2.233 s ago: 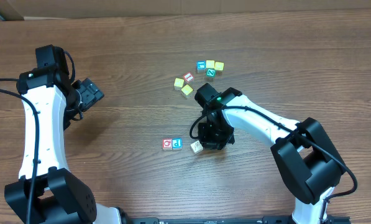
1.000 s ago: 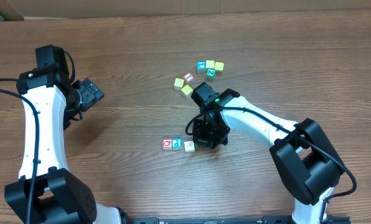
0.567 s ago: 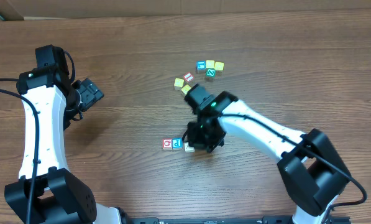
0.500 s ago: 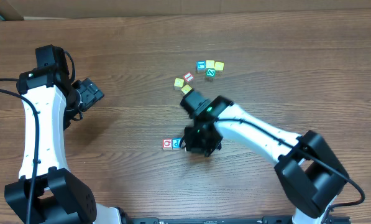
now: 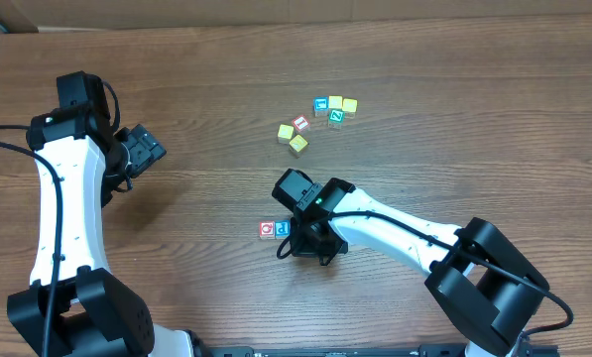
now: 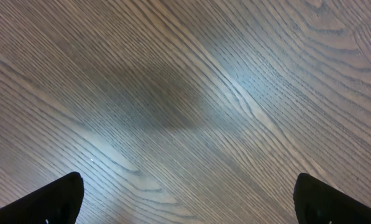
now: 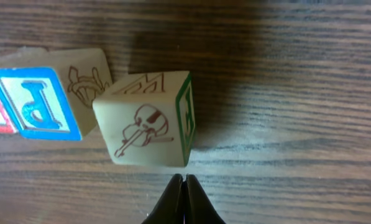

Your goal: Flip 4 blocks

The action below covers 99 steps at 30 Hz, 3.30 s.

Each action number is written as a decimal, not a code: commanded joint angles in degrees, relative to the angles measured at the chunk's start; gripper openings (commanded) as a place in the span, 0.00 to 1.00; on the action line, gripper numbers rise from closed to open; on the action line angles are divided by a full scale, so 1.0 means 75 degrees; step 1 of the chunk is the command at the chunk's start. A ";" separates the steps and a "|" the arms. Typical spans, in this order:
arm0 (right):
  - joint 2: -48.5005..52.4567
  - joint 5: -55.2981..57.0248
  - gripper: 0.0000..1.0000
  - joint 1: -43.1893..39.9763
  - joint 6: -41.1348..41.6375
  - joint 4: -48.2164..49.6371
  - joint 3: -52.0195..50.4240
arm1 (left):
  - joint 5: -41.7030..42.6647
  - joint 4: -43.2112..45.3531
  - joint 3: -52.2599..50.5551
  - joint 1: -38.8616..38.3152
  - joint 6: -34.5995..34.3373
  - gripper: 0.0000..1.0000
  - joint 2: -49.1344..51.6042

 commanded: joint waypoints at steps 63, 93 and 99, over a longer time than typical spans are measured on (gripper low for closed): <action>-0.0463 -0.1489 0.04 -0.1568 -0.1515 0.0469 0.0187 | 0.0009 -0.0003 0.0044 -0.0003 0.0117 1.00 0.0012; -0.0431 -0.1043 0.04 -0.1775 -0.0446 0.1830 -0.1119 | 0.0012 -0.0003 0.0044 -0.0003 0.0117 1.00 0.0012; -0.0431 -0.1096 0.04 -0.1550 -0.0364 0.1874 -0.1119 | 0.0009 -0.0003 0.0044 -0.0003 0.0117 1.00 0.0012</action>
